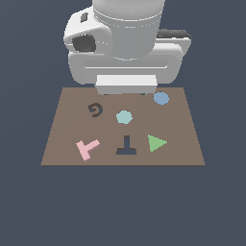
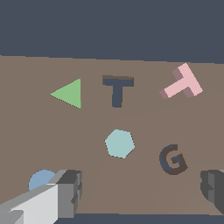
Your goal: Insert a designated object into the corresponding slot on a board.
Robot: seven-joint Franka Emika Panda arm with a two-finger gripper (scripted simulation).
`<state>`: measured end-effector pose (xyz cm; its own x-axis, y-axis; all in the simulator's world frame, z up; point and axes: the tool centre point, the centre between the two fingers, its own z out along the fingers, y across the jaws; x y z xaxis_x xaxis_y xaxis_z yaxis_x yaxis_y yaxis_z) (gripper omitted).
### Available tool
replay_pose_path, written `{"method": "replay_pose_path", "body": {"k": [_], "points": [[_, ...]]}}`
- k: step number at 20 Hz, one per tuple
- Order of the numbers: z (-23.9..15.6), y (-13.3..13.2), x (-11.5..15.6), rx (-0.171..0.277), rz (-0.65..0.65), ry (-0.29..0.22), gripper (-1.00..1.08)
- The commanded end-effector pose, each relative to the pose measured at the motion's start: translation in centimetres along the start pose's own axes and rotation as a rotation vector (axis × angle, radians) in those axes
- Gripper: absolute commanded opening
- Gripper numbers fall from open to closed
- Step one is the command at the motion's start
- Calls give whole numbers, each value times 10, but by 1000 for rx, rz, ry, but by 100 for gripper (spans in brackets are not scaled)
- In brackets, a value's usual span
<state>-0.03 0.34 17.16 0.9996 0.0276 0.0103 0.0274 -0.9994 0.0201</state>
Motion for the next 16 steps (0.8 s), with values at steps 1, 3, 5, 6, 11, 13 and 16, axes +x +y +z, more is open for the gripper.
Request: {"method": "replay_pose_path", "body": {"k": [1, 3, 5, 6, 11, 13, 16], "points": [[0, 0, 0, 0, 0, 0, 100], [0, 0, 0, 0, -2, 0, 100], [2, 2, 1, 0, -7, 0, 100], [3, 3, 1, 0, -11, 0, 100], [11, 11, 5, 2, -46, 0, 100], [16, 16, 8, 3, -67, 0, 100], [25, 25, 13, 5, -105, -1, 100]]}}
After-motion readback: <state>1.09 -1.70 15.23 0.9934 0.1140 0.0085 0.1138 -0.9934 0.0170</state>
